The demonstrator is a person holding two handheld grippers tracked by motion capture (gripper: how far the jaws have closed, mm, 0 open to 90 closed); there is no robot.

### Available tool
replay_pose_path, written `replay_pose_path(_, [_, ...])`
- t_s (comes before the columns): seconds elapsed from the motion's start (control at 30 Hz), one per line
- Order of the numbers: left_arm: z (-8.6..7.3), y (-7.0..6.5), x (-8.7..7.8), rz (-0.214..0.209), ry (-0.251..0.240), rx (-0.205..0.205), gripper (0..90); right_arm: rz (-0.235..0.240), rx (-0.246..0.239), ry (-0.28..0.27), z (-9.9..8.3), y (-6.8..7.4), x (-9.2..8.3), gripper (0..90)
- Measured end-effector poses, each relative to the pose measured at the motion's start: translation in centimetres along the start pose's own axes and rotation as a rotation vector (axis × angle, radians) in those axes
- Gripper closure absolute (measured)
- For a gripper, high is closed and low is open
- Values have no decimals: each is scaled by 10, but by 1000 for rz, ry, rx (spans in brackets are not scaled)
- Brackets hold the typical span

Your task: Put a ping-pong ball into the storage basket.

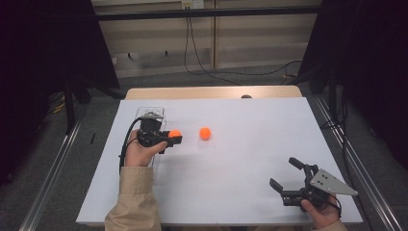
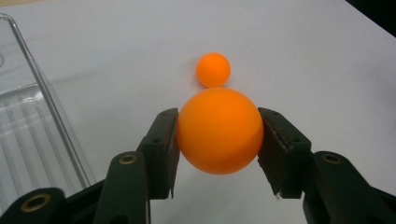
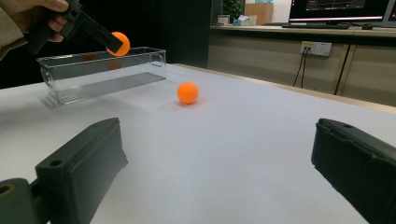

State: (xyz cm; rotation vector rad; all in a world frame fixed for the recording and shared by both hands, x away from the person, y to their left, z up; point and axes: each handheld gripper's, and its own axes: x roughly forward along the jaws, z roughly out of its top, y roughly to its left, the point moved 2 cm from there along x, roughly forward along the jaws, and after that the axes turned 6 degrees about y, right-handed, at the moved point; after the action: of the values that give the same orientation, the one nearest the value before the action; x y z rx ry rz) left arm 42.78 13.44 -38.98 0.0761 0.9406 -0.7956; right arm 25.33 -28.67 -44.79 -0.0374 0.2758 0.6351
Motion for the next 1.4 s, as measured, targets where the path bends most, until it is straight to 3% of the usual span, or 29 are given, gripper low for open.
replay_pose_path(1.4, [-6, 15, -17, 51, -19, -23, 509, -3, 0, -5, 0, 0, 0, 21])
